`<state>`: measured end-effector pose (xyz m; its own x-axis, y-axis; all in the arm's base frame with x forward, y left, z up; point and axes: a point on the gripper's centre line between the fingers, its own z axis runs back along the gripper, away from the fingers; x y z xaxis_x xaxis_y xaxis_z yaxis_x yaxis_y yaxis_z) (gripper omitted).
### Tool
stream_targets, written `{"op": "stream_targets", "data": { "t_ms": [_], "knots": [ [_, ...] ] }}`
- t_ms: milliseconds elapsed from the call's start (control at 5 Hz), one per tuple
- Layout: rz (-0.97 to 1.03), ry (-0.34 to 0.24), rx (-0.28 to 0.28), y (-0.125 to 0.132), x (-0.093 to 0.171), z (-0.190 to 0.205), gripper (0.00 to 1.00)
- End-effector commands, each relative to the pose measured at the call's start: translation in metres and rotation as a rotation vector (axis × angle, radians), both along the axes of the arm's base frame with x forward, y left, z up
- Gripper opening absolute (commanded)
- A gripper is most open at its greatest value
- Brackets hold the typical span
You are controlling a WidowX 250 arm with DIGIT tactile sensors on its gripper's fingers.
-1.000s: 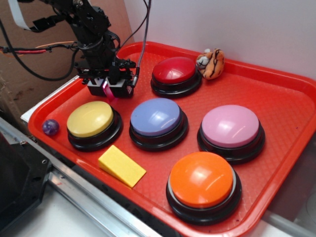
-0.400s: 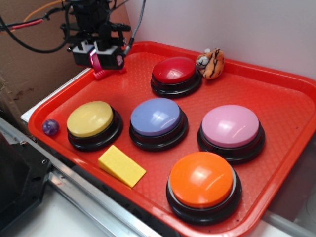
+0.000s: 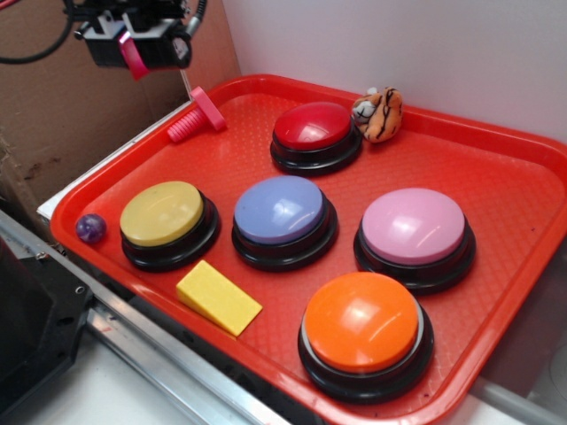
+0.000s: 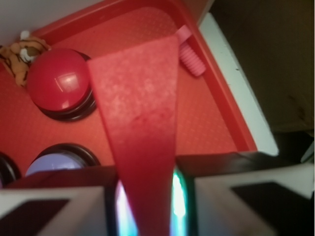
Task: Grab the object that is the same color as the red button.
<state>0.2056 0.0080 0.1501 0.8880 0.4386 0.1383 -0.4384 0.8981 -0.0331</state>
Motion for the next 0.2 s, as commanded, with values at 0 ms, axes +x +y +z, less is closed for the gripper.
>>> {"op": "stream_targets", "data": {
  "t_ms": [0],
  "knots": [
    [0.065, -0.069, 0.014, 0.0127, -0.0002, 0.0254, 0.0]
  ]
}}
